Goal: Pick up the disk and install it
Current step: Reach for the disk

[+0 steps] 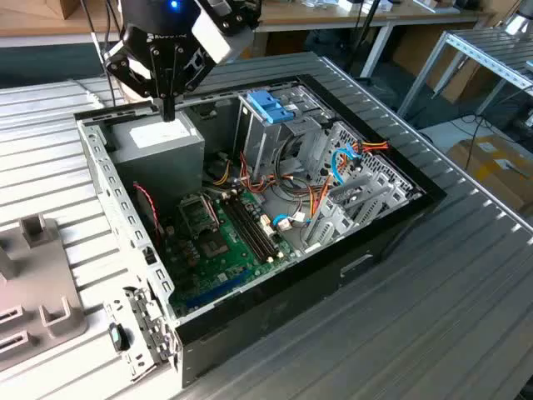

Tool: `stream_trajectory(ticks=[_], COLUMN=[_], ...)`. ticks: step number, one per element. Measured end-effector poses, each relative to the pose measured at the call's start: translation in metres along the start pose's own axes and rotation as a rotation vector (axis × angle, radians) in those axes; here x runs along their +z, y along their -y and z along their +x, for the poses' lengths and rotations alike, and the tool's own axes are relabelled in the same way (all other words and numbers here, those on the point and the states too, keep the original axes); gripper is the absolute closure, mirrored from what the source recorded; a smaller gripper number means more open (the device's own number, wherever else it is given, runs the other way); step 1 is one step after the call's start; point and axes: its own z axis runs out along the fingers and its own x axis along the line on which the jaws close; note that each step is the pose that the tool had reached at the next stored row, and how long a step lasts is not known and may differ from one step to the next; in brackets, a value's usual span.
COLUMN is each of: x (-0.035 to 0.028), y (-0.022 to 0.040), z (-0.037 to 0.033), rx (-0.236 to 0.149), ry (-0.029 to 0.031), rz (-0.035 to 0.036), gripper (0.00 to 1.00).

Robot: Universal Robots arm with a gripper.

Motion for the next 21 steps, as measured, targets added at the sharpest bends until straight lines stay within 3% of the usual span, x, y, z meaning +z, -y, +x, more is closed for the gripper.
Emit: stream_trajectory(ticks=[21], x=[-0.0001], y=[0.0005], z=[0.0069], rx=[0.0], ry=[0.0], rz=[0.0], gripper=[0.89])
